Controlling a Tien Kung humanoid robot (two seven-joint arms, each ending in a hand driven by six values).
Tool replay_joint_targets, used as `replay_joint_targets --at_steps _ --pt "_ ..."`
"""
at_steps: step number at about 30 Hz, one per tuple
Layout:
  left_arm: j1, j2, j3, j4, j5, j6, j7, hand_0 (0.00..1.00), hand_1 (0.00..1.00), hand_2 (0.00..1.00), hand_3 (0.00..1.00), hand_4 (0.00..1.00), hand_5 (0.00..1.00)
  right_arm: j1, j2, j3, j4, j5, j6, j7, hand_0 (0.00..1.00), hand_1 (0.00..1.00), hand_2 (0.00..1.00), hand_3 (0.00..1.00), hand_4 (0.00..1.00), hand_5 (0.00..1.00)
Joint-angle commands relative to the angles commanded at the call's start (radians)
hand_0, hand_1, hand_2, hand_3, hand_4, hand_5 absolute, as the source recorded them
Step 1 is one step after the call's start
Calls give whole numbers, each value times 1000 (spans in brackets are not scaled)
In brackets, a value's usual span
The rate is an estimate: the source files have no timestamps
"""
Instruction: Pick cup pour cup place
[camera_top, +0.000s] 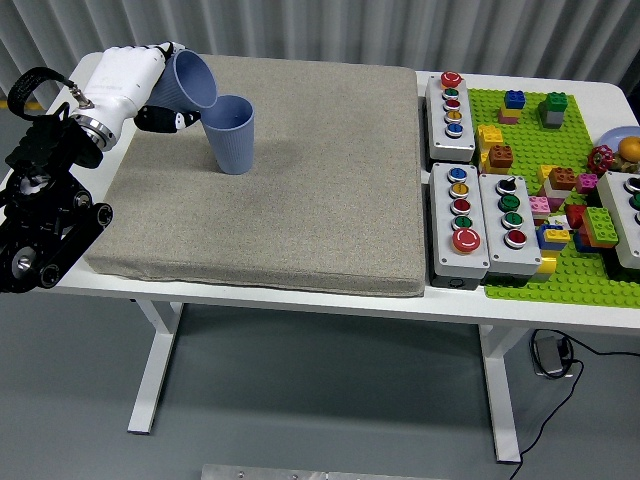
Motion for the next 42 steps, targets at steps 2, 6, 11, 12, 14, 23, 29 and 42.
replay_joint_targets --at_steps 2,6,11,12,14,23,29,42 --pt "-3 1 4 -4 31 -6 0 477 514 541 550 675 70 -1 0 -1 0 0 0 0 690 653 584 578 2 165" --pt "-6 -1 7 -3 34 -9 -2 477 517 540 550 675 71 0 0 -2 0 0 0 0 689 653 584 578 2 167" --pt "-8 -1 12 2 37 -10 -2 477 517 540 550 675 71 0 -1 0 0 0 0 0 689 653 584 578 2 167" --pt "-9 -1 13 3 37 -11 -2 476 515 540 550 674 74 -1 -1 0 0 0 0 0 689 653 584 578 2 167" --pt "-11 -1 16 7 45 -9 0 476 515 540 550 674 74 -1 -1 1 0 0 0 0 689 653 584 578 2 167" --pt "-24 5 31 18 93 -10 7 472 515 540 550 675 81 3 -2 0 0 0 0 0 689 653 584 578 2 167" --pt "-33 11 49 18 101 -11 10 471 515 538 549 675 83 3 -2 -1 0 0 0 0 689 653 584 578 2 167" --pt "-49 19 69 19 130 -18 43 468 514 538 549 679 93 1 -2 -3 0 0 0 -1 689 653 584 578 2 165"
